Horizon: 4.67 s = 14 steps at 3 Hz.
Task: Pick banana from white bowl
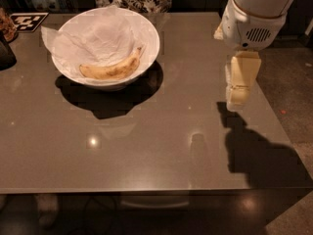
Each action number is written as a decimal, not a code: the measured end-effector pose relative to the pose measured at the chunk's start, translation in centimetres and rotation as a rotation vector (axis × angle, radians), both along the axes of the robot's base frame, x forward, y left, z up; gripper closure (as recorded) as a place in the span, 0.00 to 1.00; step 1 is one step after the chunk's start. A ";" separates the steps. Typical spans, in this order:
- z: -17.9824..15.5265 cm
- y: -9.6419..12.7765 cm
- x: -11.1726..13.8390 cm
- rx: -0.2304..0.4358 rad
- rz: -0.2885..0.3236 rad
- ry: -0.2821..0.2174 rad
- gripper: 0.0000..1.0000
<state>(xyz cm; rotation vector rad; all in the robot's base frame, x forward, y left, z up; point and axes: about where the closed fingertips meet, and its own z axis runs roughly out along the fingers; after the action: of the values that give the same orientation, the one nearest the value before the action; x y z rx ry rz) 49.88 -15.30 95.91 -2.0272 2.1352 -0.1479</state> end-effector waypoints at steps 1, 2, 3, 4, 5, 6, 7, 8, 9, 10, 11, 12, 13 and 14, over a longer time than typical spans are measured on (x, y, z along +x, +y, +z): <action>0.6 2.1 2.9 -0.031 0.054 -0.015 0.00; 1.2 6.0 6.5 -0.055 0.150 -0.032 0.00; 1.4 10.0 9.8 -0.088 0.259 -0.061 0.00; 1.7 10.9 10.6 -0.068 0.267 -0.098 0.00; 1.1 12.5 12.5 -0.012 0.290 -0.102 0.00; 0.2 15.3 15.4 0.036 0.346 -0.072 0.10; -0.1 17.9 17.6 0.079 0.395 -0.066 0.22; -0.6 19.8 18.9 0.118 0.421 -0.061 0.33; -1.8 21.3 19.6 0.146 0.436 -0.037 0.34; -4.0 22.9 19.8 0.164 0.438 0.013 0.38; -6.0 23.8 19.4 0.177 0.424 0.068 0.37; -7.4 24.4 19.0 0.179 0.412 0.108 0.45; -8.7 24.8 18.9 0.178 0.405 0.140 0.45; -9.9 24.8 19.0 0.175 0.399 0.166 0.45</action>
Offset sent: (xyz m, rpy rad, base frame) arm 0.0834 0.0946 0.0147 -0.1487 0.0772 0.2765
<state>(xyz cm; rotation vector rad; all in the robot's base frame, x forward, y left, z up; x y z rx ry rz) 68.92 9.46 86.02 -2.3710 1.7061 0.2635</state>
